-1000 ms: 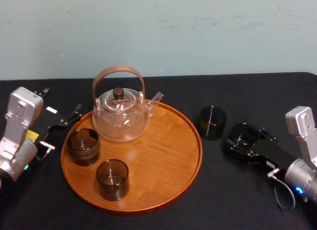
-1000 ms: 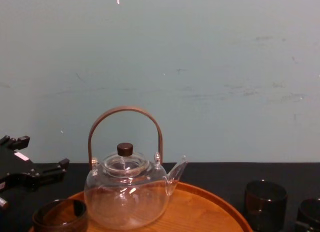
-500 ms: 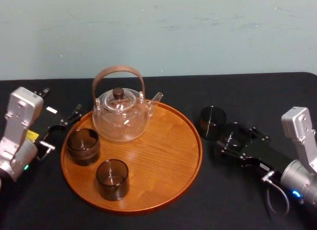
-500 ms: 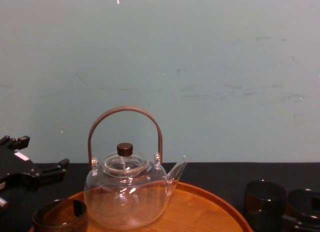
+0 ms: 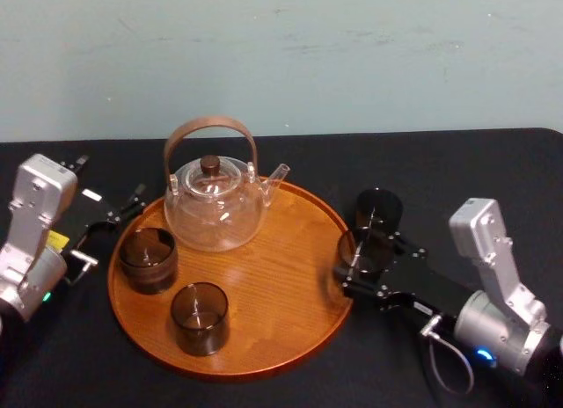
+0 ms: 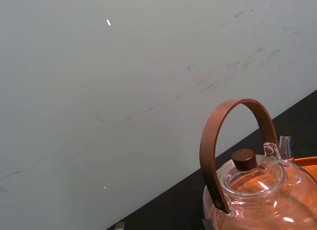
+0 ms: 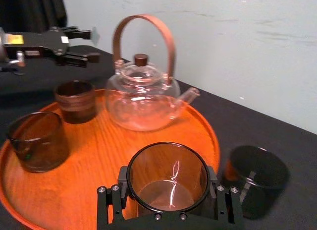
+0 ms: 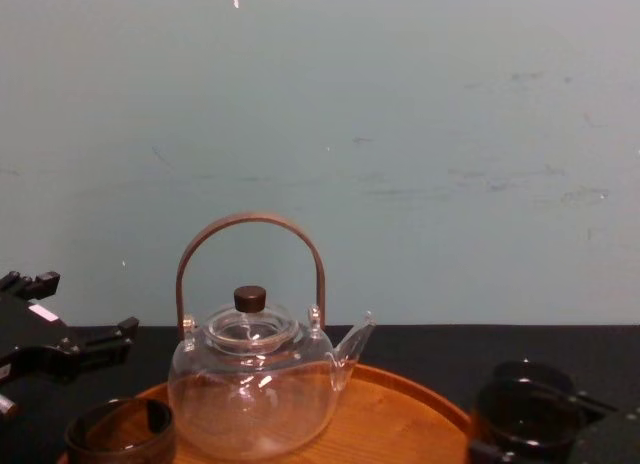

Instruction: Pick up the glass from the table and place it on the tray.

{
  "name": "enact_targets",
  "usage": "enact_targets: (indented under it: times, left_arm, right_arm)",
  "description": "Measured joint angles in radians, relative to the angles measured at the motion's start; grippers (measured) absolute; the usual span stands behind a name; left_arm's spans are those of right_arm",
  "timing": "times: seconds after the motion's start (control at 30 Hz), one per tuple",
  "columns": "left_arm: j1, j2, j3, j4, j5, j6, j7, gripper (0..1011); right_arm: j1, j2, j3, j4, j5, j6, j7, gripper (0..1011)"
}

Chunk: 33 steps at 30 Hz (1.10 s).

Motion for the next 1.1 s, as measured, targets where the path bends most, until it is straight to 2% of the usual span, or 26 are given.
enact_targets:
  times: [0.67,1.1]
  left_arm:
    - [0.000,0.000,0.000,0.000,0.000,0.000,0.000,1001]
    - [0.000,0.000,0.000,0.000,0.000,0.000,0.000,1001]
  right_arm:
    - [0.095,-0.068,-0.115,0.088,-0.019,-0.011,0.033,905]
    - [0.124,-0.091,-0.160,0.125,-0.033,-0.023,0.047,905]
